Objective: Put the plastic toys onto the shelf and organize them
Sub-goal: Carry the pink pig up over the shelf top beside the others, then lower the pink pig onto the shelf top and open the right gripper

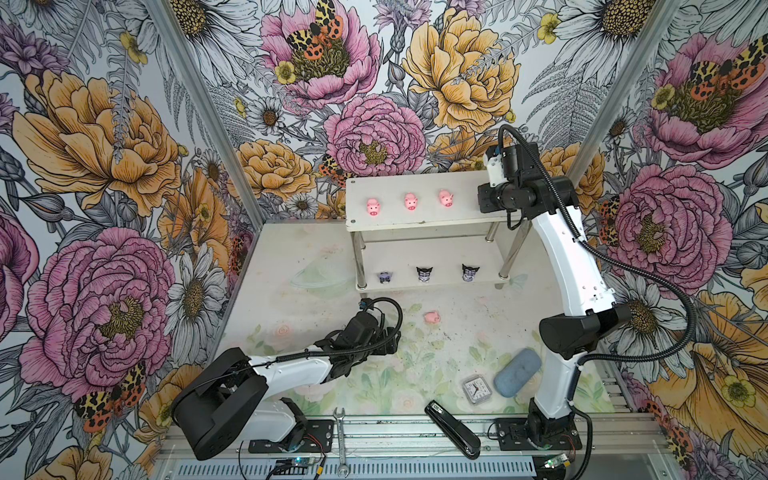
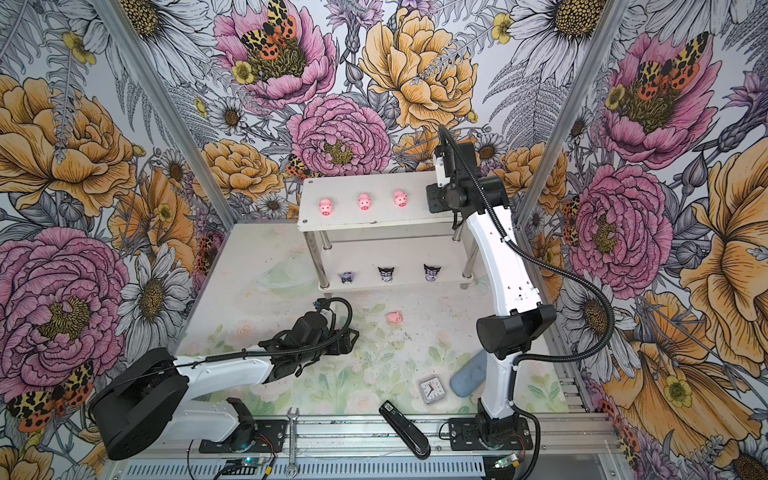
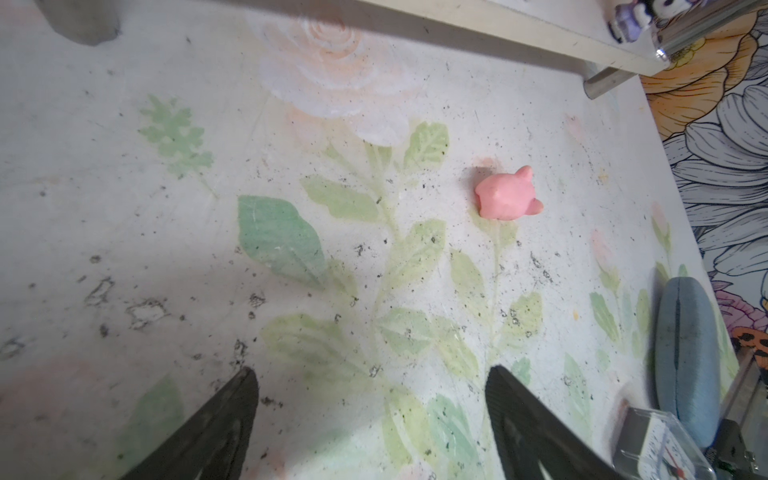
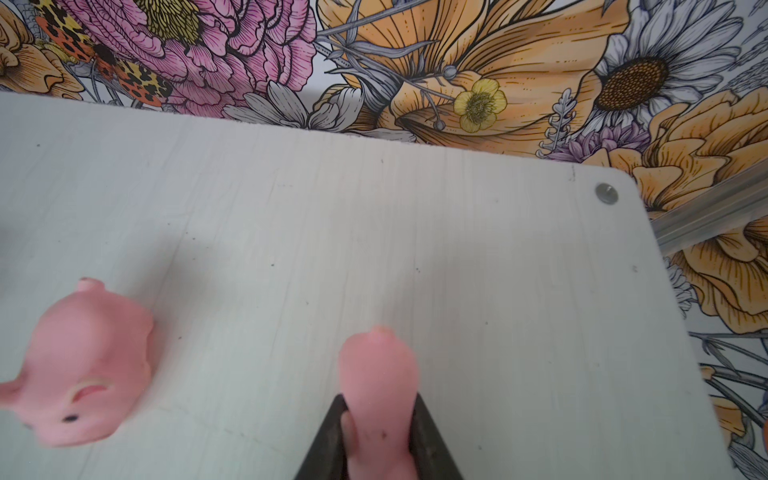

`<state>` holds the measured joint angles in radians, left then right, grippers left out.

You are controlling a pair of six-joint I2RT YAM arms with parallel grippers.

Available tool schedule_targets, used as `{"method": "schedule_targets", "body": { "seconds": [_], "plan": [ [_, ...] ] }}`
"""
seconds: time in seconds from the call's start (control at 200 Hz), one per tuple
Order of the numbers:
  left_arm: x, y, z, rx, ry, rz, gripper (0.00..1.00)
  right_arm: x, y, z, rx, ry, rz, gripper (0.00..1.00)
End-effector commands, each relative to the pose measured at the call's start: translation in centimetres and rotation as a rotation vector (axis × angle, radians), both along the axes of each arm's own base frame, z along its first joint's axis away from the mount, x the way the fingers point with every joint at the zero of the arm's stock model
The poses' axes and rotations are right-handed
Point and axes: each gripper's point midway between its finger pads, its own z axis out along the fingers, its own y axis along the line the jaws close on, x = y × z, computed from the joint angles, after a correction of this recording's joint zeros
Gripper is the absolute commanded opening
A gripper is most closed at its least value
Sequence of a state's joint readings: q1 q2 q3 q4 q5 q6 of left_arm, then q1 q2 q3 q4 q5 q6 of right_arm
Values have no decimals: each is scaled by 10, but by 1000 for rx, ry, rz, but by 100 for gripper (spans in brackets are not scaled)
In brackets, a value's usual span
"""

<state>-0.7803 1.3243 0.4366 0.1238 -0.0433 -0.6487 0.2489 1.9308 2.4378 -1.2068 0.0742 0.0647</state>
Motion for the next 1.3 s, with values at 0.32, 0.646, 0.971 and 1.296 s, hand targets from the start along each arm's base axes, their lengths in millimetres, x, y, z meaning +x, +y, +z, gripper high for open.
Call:
{"method": "schedule_targets", "body": {
  "seconds": [0.32, 0.646, 0.971, 1.296],
  "plan": [
    [9, -8, 7, -24, -19, -5, 87, 6, -2, -20, -15, 47, 5, 50],
    [11, -12, 7, -34, -16, -10, 87, 12, 2, -16, -1, 22, 12, 45],
    [9, -11, 9, -33, -24, -11, 88, 9, 16, -17, 23, 30, 104, 34],
    [10, -11, 8, -33, -21, -11, 88, 0, 14, -16, 7, 32, 122, 32]
  ]
}}
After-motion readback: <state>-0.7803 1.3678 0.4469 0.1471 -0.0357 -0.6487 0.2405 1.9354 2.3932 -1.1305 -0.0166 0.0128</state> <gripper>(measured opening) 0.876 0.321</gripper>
